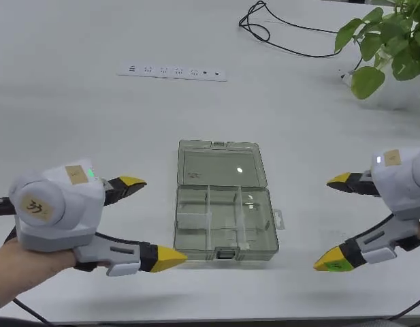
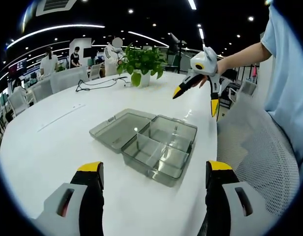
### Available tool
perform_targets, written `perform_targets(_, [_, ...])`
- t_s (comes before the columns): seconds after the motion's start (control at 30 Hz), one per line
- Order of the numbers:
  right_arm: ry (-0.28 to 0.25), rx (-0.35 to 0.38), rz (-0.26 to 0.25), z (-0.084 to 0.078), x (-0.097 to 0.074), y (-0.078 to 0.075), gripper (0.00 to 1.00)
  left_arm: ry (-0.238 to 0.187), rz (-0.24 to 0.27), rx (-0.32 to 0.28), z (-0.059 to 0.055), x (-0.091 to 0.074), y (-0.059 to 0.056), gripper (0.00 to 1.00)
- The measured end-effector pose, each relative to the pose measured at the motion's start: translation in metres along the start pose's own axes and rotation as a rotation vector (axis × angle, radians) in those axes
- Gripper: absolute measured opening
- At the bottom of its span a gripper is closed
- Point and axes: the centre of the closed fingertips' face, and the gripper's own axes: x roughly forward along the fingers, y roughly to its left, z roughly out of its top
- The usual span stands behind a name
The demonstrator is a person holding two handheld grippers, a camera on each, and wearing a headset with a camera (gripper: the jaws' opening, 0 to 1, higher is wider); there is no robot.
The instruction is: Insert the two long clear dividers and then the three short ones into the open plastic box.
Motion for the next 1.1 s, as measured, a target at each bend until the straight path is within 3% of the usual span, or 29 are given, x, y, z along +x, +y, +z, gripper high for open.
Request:
perform_targets(0.2, [0.112, -0.09, 0.012, -0.033, 0.001, -0.004, 0.95, 0.0, 0.008, -0.005, 0.0, -0.002, 0.002, 0.87])
perform_targets(0.3, [0.15, -0.125, 0.032, -0.042, 0.004, -0.003, 0.86, 0.0, 0.012, -0.01, -0.001, -0.002, 0.003, 0.87])
perform_targets(0.47, [0.204, -0.182, 0.053, -0.057, 0.01, -0.01, 0.8, 0.002, 0.017, -0.015, -0.003, -0.003, 0.003, 0.87])
perform_targets(0.67, [0.247, -0.217, 0.073, -0.067, 0.016, -0.014, 0.66, -0.001, 0.021, -0.017, -0.003, -0.004, 0.003, 0.86])
perform_targets(0.83, [0.293, -0.247, 0.072, -0.083, 0.024, -0.029, 0.55, -0.003, 0.027, -0.021, -0.003, -0.005, 0.004, 0.86])
perform_targets(1.1, [0.323, -0.302, 0.092, -0.079, 0.022, -0.017, 0.45, -0.004, 0.031, -0.034, -0.006, -0.006, 0.004, 0.86])
